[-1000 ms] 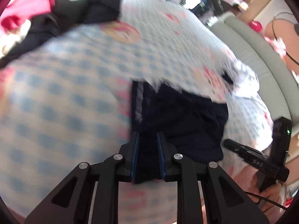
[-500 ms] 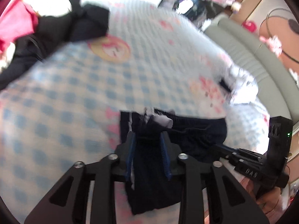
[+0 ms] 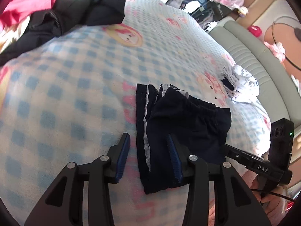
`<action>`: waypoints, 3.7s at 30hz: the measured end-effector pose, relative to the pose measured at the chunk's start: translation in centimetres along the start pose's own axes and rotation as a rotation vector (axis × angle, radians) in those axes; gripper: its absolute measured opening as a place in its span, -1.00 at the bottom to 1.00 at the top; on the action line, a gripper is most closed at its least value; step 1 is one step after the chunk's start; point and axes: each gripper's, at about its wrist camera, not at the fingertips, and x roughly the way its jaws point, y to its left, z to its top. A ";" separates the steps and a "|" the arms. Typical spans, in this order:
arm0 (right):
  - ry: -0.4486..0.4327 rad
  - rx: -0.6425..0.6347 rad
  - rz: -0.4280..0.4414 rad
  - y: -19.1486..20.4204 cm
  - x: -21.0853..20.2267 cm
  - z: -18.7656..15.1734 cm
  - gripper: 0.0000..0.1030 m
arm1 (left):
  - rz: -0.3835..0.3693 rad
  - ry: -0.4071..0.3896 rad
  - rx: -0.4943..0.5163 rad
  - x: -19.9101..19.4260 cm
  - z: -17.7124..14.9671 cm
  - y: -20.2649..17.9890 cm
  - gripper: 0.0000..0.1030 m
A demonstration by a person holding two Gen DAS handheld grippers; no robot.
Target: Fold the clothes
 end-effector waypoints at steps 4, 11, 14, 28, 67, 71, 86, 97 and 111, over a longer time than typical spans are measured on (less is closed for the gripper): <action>-0.013 0.002 -0.005 0.1 -0.2 0.4 -0.31 | -0.002 0.012 -0.014 0.4 -0.5 0.2 -0.04; 0.020 0.092 0.040 -2.1 1.1 0.9 -0.02 | -0.007 0.048 -0.033 2.0 0.3 0.7 0.05; 0.046 0.111 0.093 -2.3 2.2 1.8 0.17 | -0.014 0.065 -0.034 3.0 1.4 0.5 0.09; 0.043 0.090 0.065 -2.4 2.6 2.3 0.18 | -0.073 0.106 -0.033 2.7 2.0 1.3 0.21; -0.439 0.145 -0.030 -22.6 -22.8 16.8 -0.84 | -0.377 0.028 0.364 14.3 17.7 -36.2 -0.75; -0.513 0.109 -0.103 -26.7 -25.5 23.3 -0.83 | -0.406 0.010 0.384 17.2 21.4 -41.6 -0.71; -0.441 0.113 -0.197 -32.9 -20.2 24.8 -0.45 | -0.373 -0.152 0.305 23.6 22.1 -38.5 -0.42; -0.372 0.121 -0.259 -33.3 -14.2 23.5 -0.44 | -0.214 0.065 0.413 30.5 19.2 -39.9 -0.38; -0.383 0.069 -0.231 -23.5 -20.5 27.5 0.36 | -0.095 -0.071 0.409 14.9 25.3 -35.1 0.08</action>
